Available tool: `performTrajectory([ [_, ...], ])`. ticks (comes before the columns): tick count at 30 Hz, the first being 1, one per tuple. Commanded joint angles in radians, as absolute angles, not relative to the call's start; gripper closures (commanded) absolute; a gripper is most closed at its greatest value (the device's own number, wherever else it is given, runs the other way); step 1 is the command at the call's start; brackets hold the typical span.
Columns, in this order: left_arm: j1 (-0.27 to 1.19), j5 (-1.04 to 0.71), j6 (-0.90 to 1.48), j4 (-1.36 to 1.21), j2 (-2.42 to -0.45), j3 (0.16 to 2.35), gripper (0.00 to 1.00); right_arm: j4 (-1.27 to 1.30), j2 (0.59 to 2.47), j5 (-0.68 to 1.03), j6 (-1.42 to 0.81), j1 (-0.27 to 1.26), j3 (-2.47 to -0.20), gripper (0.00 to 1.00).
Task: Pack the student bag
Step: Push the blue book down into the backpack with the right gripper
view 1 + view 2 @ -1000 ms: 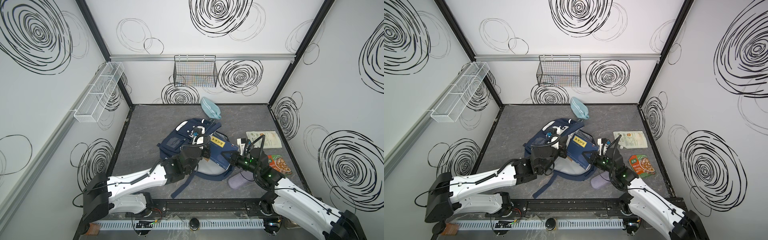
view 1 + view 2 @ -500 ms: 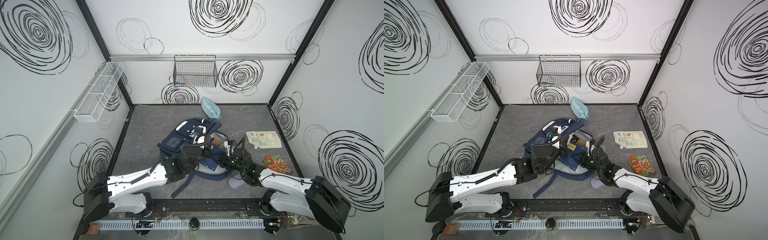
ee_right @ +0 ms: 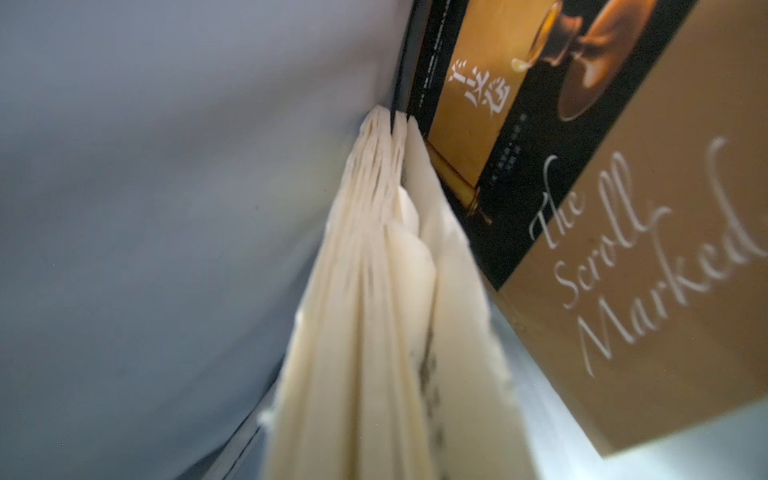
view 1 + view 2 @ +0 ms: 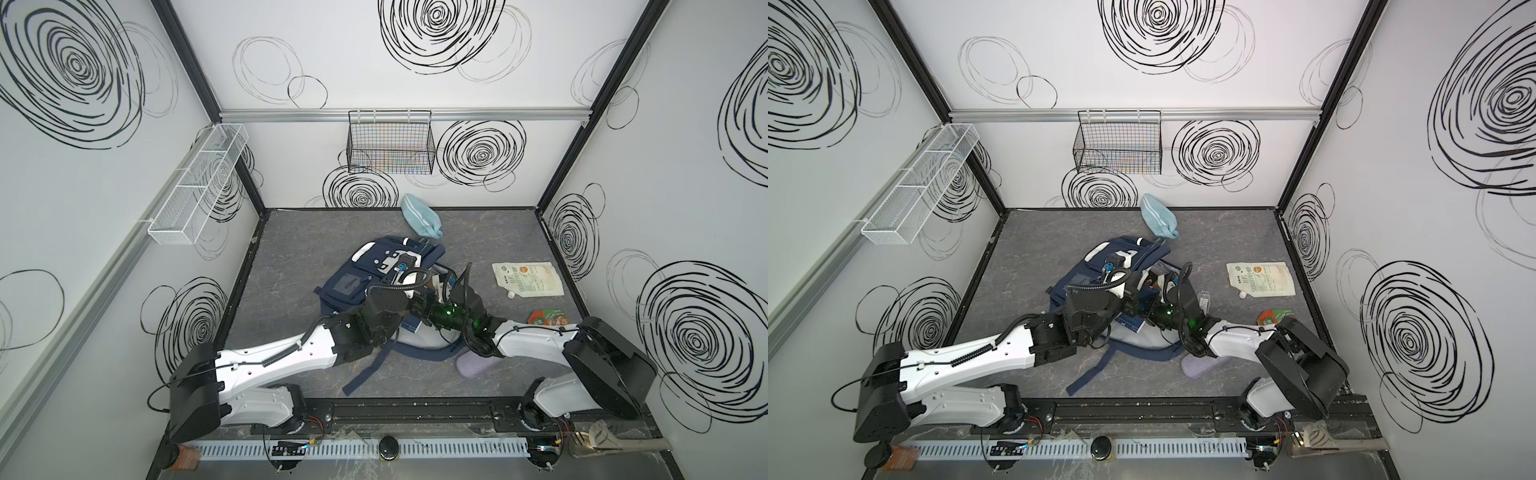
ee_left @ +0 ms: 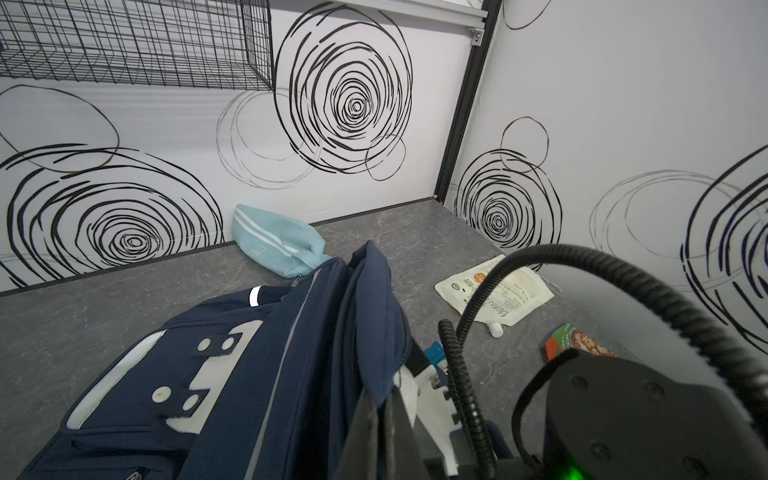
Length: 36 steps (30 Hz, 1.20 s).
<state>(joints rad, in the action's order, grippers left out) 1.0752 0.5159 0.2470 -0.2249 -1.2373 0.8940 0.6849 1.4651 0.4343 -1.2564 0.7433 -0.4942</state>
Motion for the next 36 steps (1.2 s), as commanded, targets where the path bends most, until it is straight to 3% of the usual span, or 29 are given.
performTrajectory([
  [1, 1.086, 0.488, 0.191, -0.346, -1.199, 0.961, 1.00, 0.803, 1.503, 0.472, -1.242, 0.731, -0.528, 0.99],
  [14, 1.079, 0.493, 0.195, -0.330, -1.209, 0.945, 1.00, 0.740, 1.635, 0.495, -1.163, 0.690, -0.613, 0.88],
  [16, 1.068, 0.501, 0.206, -0.329, -1.211, 0.941, 1.00, 0.665, 1.628, 0.486, -1.142, 0.686, -0.634, 0.72],
  [18, 1.049, 0.485, 0.232, -0.325, -1.208, 0.934, 1.00, 0.575, 1.581, 0.432, -1.112, 0.688, -0.632, 0.63],
  [20, 1.033, 0.477, 0.253, -0.330, -1.205, 0.923, 1.00, 0.509, 1.502, 0.348, -1.088, 0.695, -0.608, 0.37],
  [21, 1.025, 0.478, 0.263, -0.336, -1.204, 0.915, 1.00, 0.474, 1.459, 0.312, -1.073, 0.698, -0.595, 0.14],
  [22, 1.019, 0.477, 0.272, -0.341, -1.205, 0.909, 1.00, 0.439, 1.422, 0.292, -1.057, 0.697, -0.587, 0.01],
  [29, 0.996, 0.471, 0.312, -0.354, -1.222, 0.889, 1.00, 0.227, 1.207, 0.274, -0.993, 0.667, -0.525, 0.00],
  [36, 0.986, 0.474, 0.341, -0.360, -1.245, 0.867, 1.00, -0.054, 0.888, 0.088, -0.847, 0.609, -0.457, 0.00],
])
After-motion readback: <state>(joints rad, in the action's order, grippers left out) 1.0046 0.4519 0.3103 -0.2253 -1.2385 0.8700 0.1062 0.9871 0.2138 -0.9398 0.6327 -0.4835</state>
